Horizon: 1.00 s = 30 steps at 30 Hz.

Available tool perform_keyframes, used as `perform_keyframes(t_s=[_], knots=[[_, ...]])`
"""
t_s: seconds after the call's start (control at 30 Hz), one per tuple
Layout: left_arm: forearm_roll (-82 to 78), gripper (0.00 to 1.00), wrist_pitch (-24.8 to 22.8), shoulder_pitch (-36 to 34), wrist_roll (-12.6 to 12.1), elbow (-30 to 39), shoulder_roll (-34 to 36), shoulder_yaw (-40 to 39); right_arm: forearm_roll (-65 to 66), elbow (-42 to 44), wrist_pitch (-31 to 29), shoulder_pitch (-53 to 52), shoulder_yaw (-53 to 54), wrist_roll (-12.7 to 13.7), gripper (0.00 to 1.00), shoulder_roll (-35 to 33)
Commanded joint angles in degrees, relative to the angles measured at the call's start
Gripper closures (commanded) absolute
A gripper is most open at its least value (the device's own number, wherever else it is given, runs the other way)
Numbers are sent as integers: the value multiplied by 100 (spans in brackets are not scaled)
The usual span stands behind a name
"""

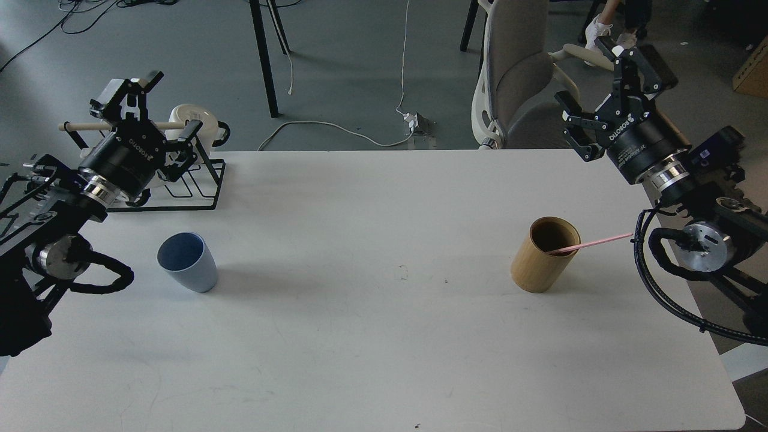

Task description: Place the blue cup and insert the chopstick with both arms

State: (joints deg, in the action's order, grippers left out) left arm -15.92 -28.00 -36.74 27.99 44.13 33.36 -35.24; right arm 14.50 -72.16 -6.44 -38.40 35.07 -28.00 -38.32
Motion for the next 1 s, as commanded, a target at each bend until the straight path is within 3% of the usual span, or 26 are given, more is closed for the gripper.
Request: perform_keyframes(t_s=[0.0, 0.23, 0.37, 0.57, 0.67, 0.83, 0.97], knots=[[36, 1, 0, 0, 1, -1, -5, -26, 1, 0, 3, 8, 0, 0, 4, -26], [36, 1, 0, -79, 1, -1, -39, -70, 0, 0, 3, 17, 0, 0, 4, 0], [-419, 1, 0, -88, 1, 822, 126, 18, 0, 0, 3, 34, 17, 0, 4, 9], [-1736, 1, 0, -307, 1, 2755, 1750, 70, 9, -8, -6, 87, 8, 0, 4, -34], [-2624, 1, 0, -447, 1, 3328, 2796, 595, 36, -8, -15, 114, 26, 0, 4, -70], [-4653, 1, 0, -738, 1, 3427, 4089, 1326, 159, 18, -15, 131, 26, 0, 4, -114], [-6473, 1, 32, -756, 1, 2857, 4171, 1581, 264, 115, -15, 149, 17, 0, 4, -61]])
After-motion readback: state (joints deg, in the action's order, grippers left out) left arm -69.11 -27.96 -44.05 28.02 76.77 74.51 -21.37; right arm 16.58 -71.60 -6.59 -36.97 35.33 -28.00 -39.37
